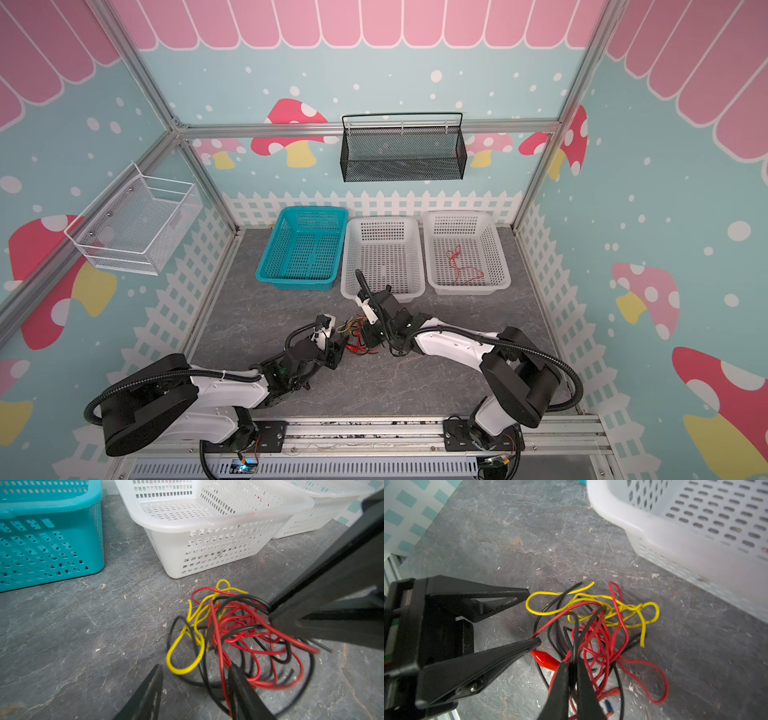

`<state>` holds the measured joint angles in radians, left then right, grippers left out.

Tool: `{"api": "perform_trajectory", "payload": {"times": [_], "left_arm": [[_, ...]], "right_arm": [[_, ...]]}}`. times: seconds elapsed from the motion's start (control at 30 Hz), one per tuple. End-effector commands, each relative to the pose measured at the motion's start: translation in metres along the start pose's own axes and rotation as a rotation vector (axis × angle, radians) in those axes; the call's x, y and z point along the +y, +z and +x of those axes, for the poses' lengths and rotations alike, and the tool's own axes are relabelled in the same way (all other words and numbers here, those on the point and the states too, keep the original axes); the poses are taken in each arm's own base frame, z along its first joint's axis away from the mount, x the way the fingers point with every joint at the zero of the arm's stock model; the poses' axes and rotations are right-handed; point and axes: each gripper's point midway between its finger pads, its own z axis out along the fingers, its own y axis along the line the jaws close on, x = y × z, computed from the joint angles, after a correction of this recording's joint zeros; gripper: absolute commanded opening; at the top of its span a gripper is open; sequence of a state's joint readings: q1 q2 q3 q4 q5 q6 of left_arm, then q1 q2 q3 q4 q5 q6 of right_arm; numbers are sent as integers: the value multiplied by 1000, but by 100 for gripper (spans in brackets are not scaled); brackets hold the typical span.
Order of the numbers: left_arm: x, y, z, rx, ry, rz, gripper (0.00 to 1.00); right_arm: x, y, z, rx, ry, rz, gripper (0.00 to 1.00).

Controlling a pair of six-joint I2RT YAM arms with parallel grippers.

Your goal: Untangle the cables

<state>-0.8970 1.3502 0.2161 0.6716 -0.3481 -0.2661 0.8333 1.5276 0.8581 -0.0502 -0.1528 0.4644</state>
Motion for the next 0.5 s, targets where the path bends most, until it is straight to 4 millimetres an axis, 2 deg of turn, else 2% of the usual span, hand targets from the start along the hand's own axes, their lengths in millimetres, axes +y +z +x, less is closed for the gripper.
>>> {"api": "perform_trajectory", "payload": {"times": [0.0,0.13,0.23,0.3,0.47], "left_arm": [[-1,0,-16,-48,-31,-3,50],[-2,-2,-20,-60,-36,5,51],[-5,-4,-24,-71,-35,22,57],[-6,-4,-26,-75,-32,26,62],[-3,-3,-25,-78,-32,10,63]], "right_arm": [[4,-2,-6,-18,-9,-6,0],[8,-7,-10,-33,-31,-23,0],[16,-12,-14,-48,-61,-55,0],[23,-17,-17,-63,-85,-90,0],[48,-40,-32,-150,-151,-209,0]]}}
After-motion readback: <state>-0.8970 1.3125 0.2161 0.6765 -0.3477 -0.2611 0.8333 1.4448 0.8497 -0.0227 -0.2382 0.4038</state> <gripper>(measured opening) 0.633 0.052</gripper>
